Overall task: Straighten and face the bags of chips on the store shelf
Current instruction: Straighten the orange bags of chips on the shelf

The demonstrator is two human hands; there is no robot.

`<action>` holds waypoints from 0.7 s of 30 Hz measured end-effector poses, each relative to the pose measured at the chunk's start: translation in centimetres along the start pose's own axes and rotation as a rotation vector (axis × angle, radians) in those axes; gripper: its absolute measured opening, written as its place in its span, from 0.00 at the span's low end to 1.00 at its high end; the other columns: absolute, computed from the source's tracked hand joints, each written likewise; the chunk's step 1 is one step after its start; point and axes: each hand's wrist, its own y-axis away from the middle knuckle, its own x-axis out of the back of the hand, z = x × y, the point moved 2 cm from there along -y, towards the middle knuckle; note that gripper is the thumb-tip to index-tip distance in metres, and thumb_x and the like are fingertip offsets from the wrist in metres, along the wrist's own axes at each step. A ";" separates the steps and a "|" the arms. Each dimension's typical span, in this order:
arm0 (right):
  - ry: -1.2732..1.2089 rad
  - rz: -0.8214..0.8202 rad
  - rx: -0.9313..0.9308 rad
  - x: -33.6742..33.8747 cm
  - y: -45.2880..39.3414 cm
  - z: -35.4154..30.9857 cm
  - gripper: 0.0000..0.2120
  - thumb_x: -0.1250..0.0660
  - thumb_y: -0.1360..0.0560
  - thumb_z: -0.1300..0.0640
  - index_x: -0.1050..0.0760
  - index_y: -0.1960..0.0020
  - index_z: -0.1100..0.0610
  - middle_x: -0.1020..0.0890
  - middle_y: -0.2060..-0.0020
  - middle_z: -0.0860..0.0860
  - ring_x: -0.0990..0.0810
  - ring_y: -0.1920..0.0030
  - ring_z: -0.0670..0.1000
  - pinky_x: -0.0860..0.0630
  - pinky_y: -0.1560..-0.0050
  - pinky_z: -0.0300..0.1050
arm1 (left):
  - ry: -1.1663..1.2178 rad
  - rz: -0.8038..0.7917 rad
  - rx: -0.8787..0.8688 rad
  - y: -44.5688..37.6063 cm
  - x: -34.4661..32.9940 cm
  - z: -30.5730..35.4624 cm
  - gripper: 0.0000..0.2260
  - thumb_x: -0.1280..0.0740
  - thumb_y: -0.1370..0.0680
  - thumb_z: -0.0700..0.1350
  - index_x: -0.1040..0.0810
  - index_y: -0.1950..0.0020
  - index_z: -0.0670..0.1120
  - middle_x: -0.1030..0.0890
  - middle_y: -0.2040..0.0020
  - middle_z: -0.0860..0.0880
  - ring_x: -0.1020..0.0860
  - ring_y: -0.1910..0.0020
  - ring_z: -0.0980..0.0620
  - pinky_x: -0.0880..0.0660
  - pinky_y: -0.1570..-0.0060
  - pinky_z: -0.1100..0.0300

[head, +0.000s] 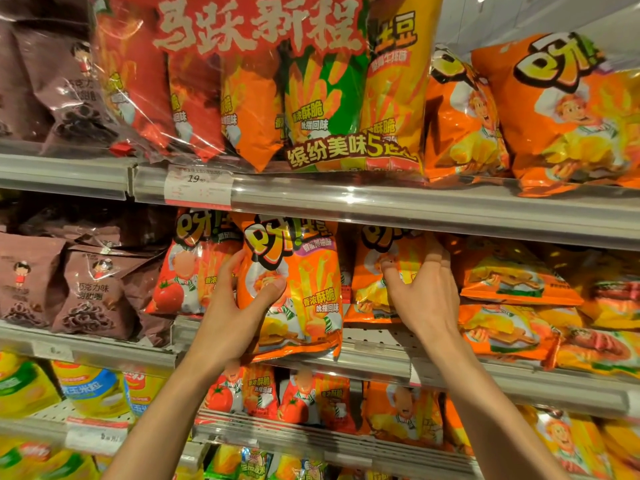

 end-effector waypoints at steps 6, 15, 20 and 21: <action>0.042 -0.017 0.026 -1.9 -0.5 0.0 0.28 0.35 0.22 0.43 0.26 0.45 0.70 0.20 0.50 0.67 0.23 0.45 0.67 0.31 0.39 0.60 | 0.001 -0.011 -0.004 -0.1 -0.1 0.0 0.37 0.30 0.30 0.66 0.41 0.24 0.66 0.36 0.32 0.65 0.36 0.32 0.61 0.37 0.36 0.56; 0.046 -0.271 -0.155 -5.5 -1.2 1.1 0.46 0.39 0.24 0.35 0.51 0.21 0.65 0.41 0.23 0.62 0.37 0.26 0.63 0.38 0.30 0.57 | 0.001 0.004 -0.026 -0.2 -0.3 0.2 0.33 0.29 0.31 0.66 0.38 0.30 0.70 0.35 0.46 0.84 0.34 0.45 0.83 0.36 0.46 0.72; -0.106 -0.280 -0.236 -5.6 -1.4 1.8 0.44 0.32 0.27 0.35 0.37 0.28 0.69 0.25 0.36 0.65 0.26 0.36 0.65 0.26 0.38 0.55 | -0.012 -0.004 -0.025 -0.3 -0.4 0.1 0.35 0.29 0.30 0.66 0.39 0.26 0.67 0.39 0.44 0.82 0.33 0.37 0.66 0.37 0.42 0.65; -0.142 -0.248 -0.228 -5.5 -1.5 1.8 0.42 0.30 0.27 0.38 0.37 0.28 0.69 0.25 0.36 0.64 0.26 0.36 0.65 0.27 0.37 0.55 | -0.020 -0.009 -0.025 -0.3 -0.4 0.0 0.35 0.29 0.31 0.67 0.39 0.26 0.67 0.39 0.44 0.82 0.34 0.36 0.65 0.37 0.43 0.64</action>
